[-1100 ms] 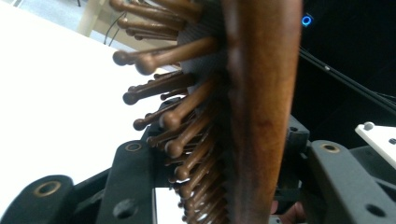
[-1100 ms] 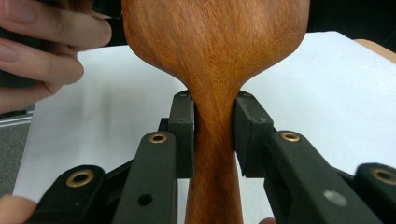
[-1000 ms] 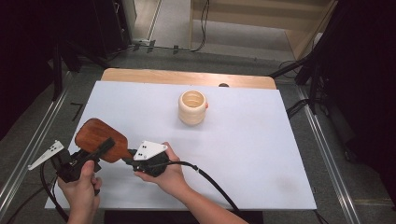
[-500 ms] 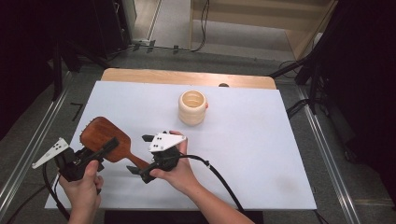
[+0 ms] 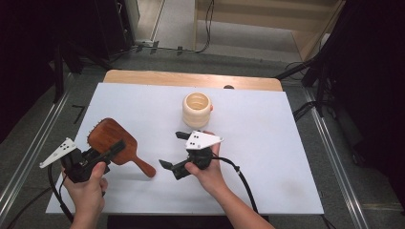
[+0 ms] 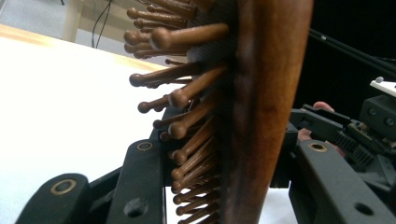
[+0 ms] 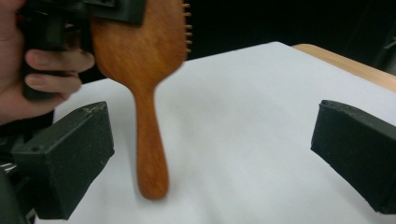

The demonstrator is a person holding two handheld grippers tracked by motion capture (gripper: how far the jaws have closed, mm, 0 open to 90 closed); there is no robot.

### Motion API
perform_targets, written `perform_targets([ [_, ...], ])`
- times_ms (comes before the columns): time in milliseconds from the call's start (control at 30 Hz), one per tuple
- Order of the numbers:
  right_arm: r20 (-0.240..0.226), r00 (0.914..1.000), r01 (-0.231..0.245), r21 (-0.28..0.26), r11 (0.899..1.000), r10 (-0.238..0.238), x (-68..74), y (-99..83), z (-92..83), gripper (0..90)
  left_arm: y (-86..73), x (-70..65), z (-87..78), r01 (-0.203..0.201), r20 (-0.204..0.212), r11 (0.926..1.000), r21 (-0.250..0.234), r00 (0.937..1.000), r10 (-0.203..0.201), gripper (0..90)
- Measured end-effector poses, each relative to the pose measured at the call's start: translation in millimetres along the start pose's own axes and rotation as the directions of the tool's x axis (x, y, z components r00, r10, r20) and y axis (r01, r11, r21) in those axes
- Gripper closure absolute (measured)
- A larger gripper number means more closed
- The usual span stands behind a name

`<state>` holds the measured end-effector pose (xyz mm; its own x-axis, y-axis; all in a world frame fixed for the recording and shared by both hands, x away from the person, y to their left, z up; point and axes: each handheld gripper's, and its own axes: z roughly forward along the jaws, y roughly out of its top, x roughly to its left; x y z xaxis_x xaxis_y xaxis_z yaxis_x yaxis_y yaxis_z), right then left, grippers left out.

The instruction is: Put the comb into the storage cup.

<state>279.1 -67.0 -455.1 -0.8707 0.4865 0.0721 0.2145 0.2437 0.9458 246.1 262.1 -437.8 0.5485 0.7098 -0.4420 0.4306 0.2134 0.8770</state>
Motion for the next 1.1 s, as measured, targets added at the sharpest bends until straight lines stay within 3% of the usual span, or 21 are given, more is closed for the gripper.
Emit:
perform_targets([
  [100,0.057,0.9983,-0.004,0.001,1.0,0.004,-10.3,-6.6,-16.8,0.0,0.1,0.1,1.2,-0.004,-0.012,1.0,0.002,0.9999,0.004,60.2],
  [567,0.127,0.9912,-0.034,-0.019,0.999,0.036,-35.6,-28.4,-60.9,0.0,9.4,-6.9,10.4,-0.044,0.001,0.999,0.005,0.999,0.044,60.1],
  [700,0.166,0.9848,-0.049,-0.017,0.999,0.051,-42.3,-36.8,-76.7,0.0,14.0,-11.5,16.4,-0.058,0.014,0.9983,0.006,0.9982,0.058,60.1],
  [967,0.201,0.9778,-0.056,-0.026,0.998,0.06,-52.2,-48.1,-105.7,0.0,22.1,-15.6,18.7,-0.061,0.014,0.9981,-0.004,0.998,0.061,60.0],
  [1100,0.239,0.9667,-0.083,-0.039,0.996,0.091,-61.5,-58.8,-129.0,0.0,26.5,-16.4,18.7,-0.059,0.017,0.9982,-0.014,0.9981,0.059,60.0],
])
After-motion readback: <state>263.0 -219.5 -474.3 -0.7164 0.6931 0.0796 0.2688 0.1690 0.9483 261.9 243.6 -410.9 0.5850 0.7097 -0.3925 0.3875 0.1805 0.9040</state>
